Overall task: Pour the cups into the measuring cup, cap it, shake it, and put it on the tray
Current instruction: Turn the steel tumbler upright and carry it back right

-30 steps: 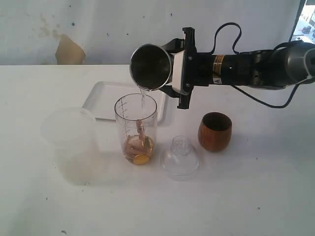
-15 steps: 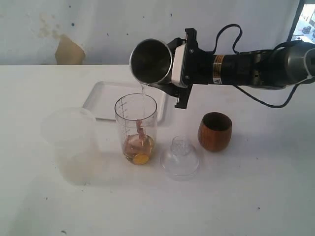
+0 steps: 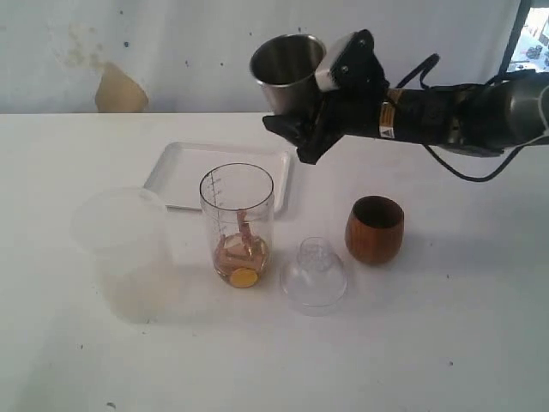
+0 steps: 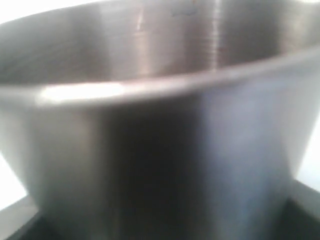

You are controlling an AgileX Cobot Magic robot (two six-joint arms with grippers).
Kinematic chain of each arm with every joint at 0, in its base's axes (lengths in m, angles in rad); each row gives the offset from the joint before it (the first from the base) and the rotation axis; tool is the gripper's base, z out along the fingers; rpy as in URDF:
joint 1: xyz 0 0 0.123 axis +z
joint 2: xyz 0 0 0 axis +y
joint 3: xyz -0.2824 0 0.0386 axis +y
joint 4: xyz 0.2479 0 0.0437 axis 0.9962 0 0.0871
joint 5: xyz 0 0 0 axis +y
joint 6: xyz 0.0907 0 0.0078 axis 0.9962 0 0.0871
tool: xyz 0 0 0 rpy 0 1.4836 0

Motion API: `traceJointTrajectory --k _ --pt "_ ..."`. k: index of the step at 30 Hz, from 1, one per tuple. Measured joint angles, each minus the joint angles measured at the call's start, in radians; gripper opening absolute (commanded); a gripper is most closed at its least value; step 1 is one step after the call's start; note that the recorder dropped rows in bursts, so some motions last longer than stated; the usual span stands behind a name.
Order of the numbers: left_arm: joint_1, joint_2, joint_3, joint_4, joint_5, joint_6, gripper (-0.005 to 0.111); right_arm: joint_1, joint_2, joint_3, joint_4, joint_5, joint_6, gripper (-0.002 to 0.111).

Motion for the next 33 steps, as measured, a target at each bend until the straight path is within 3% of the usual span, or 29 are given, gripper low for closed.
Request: traceJointTrajectory --k 15,20,27,33 --pt "0.0 0.0 0.0 0.0 0.0 0.0 0.103 -0.273 -0.001 0.003 0.061 0.009 0.253 0.0" --pt "0.0 0.0 0.0 0.0 0.0 0.0 0.103 -0.337 0.019 0.037 0.079 -0.096 0.252 0.0" --pt "0.0 0.0 0.0 0.0 0.0 0.0 0.103 -0.368 0.172 0.051 0.103 -0.085 0.067 0.0" --pt "0.0 0.0 0.0 0.0 0.0 0.0 0.103 -0.368 0.303 0.051 0.217 -0.202 -0.145 0.0"
